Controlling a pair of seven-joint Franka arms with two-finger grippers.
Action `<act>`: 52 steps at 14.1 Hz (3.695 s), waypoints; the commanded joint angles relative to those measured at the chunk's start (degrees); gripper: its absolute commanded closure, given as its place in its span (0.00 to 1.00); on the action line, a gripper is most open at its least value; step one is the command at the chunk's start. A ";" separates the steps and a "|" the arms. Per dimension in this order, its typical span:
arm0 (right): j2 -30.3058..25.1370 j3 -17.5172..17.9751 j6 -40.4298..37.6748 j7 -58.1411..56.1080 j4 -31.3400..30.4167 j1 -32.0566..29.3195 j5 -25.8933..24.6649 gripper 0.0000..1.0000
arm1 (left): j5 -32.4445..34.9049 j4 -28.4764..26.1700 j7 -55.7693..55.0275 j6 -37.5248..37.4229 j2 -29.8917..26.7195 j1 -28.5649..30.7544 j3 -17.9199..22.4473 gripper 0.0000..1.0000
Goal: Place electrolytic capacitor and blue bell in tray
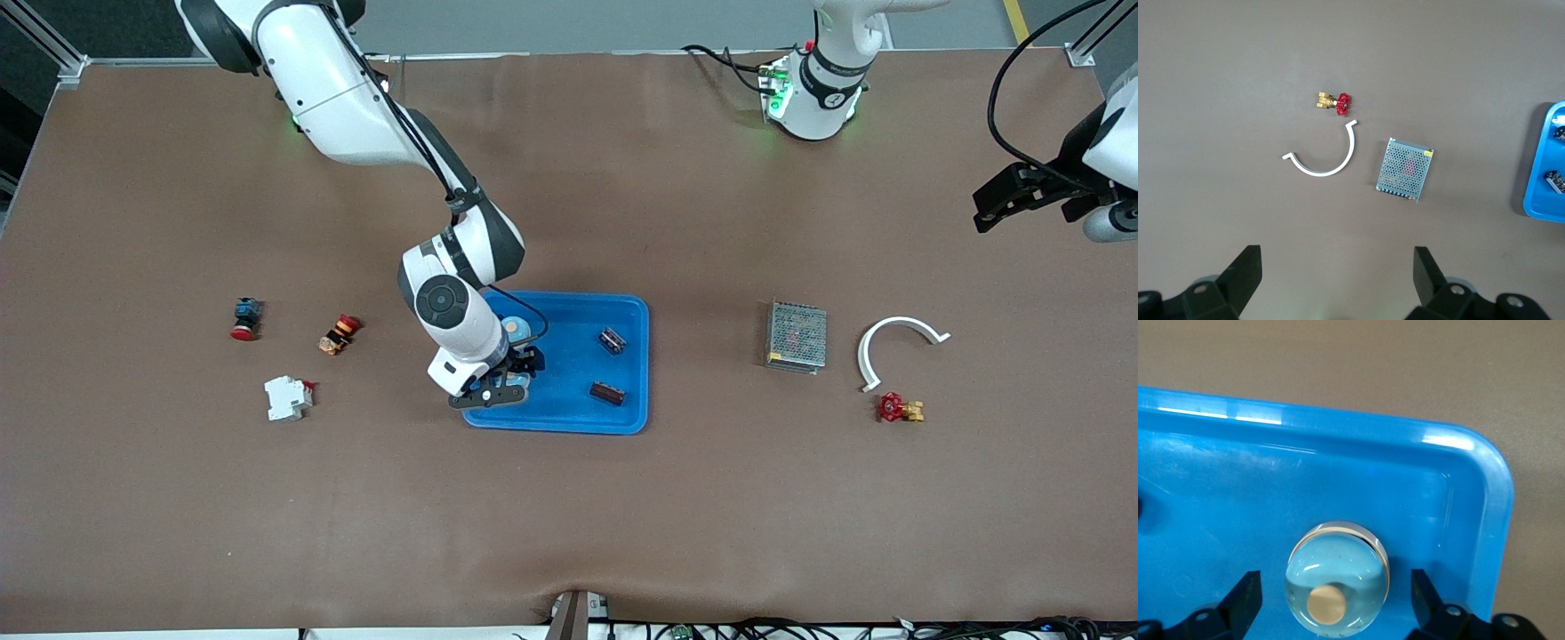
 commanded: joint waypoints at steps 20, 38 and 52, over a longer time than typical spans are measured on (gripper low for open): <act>-39.53 -0.71 -51.33 -7.41 -0.35 -9.85 -7.77 0.00 | -1.07 -1.20 2.32 0.25 -2.08 0.19 0.19 0.00; -44.46 -0.54 -50.56 -26.48 2.64 -34.03 -8.14 0.00 | -1.42 -0.94 4.78 -2.12 -1.82 -0.25 0.02 0.00; -56.24 -0.28 -43.53 -25.16 -13.27 -34.11 -9.20 0.00 | -2.30 -0.41 4.96 -3.00 -1.46 -0.16 0.11 0.00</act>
